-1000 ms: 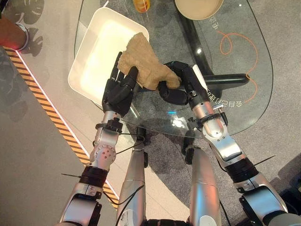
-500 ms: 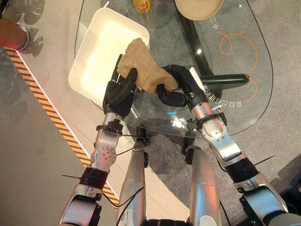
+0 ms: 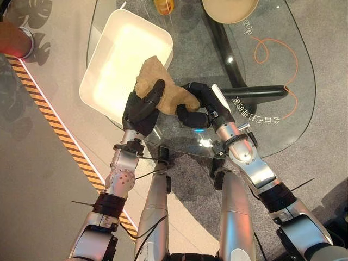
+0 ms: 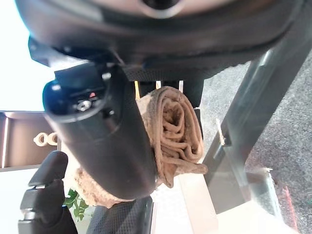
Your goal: Wipe the table with a cloth and put it in the basket.
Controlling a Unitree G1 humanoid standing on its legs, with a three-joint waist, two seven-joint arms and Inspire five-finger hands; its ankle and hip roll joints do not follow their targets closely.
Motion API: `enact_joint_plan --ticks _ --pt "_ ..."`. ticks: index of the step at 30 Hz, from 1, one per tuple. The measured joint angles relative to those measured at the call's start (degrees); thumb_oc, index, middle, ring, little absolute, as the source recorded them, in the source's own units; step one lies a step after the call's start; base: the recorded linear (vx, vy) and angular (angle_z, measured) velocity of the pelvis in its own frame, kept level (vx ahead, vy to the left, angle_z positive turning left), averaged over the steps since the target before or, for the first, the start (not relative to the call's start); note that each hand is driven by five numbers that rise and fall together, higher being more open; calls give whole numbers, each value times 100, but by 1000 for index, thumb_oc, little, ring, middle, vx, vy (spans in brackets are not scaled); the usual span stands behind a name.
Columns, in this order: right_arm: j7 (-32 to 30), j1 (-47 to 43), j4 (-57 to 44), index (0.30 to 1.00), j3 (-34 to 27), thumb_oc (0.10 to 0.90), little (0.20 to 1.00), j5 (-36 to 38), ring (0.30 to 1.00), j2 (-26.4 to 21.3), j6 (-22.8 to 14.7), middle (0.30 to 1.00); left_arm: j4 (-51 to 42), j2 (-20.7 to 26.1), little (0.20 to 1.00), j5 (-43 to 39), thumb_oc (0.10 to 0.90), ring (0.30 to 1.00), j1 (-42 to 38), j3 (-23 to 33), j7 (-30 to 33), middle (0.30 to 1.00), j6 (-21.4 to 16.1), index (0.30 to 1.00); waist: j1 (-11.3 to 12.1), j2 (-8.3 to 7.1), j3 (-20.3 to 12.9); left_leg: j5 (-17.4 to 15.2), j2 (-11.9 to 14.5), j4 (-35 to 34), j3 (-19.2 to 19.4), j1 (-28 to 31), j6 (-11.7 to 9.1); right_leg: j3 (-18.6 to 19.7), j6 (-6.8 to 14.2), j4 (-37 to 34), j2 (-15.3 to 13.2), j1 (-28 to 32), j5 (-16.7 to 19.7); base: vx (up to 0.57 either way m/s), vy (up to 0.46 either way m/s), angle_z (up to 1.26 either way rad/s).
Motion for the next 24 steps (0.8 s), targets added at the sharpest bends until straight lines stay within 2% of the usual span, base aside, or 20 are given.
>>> enact_joint_plan --ticks 8,9,10,11,19,24 --pt "-21 -1 -1 300 -29 100 200 -4 300 -4 100 300 0 11 900 2 800 900 1 19 -64 900 128 900 -14 0 0 -5 0 -14 1 5 8 2 0 -9 1 -1 0 0 0 0" --pt "-21 -1 -1 300 -34 100 200 -4 300 -4 100 300 0 12 612 3 512 653 1 20 -80 653 128 653 -13 0 0 -2 -1 -15 1 5 3 2 1 -11 1 -1 0 0 0 0" --pt "-21 -1 -1 300 -35 100 200 -4 300 -4 100 300 0 13 389 3 289 462 1 21 -86 462 127 462 -13 0 0 0 -1 -16 1 4 0 3 1 -13 1 0 0 0 0 0" --pt "-21 -1 -1 300 -34 100 200 -4 300 -2 100 300 0 17 200 4 100 300 1 21 -87 300 126 300 -12 0 0 0 -2 -16 2 4 0 4 1 -14 1 0 0 0 0 0" --pt "49 -1 -119 300 38 100 200 -14 300 -2 98 300 1 19 200 16 100 300 -3 139 -86 300 57 300 -18 0 0 0 -2 -11 1 5 0 5 1 -6 1 0 0 0 0 0" --pt "143 -14 -298 300 241 100 200 -15 300 82 96 300 1 -15 200 84 100 300 -4 200 6 300 -236 300 -17 0 0 1 -2 -7 -1 22 -1 4 1 3 1 14 0 0 0 0"
